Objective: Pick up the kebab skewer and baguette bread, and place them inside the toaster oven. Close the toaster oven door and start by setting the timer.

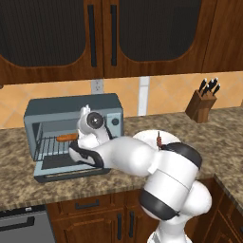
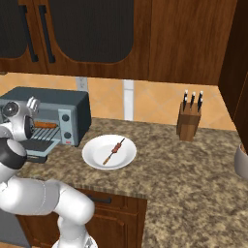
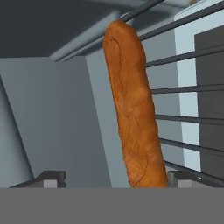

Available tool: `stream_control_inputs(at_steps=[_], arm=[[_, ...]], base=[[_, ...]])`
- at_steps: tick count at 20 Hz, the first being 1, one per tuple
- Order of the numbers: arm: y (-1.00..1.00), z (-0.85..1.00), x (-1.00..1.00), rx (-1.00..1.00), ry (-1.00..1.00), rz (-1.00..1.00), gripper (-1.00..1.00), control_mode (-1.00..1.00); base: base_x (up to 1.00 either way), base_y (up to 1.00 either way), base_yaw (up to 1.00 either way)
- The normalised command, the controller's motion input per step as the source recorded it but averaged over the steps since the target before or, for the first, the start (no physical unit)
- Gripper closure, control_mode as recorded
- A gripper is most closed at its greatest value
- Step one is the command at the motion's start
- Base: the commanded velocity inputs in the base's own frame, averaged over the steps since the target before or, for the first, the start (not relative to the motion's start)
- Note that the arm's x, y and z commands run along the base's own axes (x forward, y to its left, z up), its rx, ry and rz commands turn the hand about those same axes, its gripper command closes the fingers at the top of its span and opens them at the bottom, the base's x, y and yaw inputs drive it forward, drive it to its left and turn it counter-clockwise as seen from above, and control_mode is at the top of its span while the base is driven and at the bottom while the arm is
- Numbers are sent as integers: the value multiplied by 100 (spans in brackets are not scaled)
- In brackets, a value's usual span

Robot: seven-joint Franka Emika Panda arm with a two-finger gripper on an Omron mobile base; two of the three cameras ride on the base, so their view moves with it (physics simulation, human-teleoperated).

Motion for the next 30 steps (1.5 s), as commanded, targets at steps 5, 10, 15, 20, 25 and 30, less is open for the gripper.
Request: stream_control_inputs(at_steps=[5, 10, 15, 20, 25, 30], arm=[[-22, 48, -20, 0, 11, 0, -100, -100], [-30, 31, -44, 0, 10, 0, -100, -100], [-39, 0, -83, -1, 4, 0, -100, -100], [-53, 19, -56, -2, 3, 0, -100, -100], [-55, 16, -33, -8, 2, 0, -100, -100], [-48, 11, -13, -23, 2, 1, -100, -100]], base=[[0, 0, 0], [0, 0, 0], [0, 0, 0], [0, 0, 0], [0, 0, 0], [0, 0, 0]])
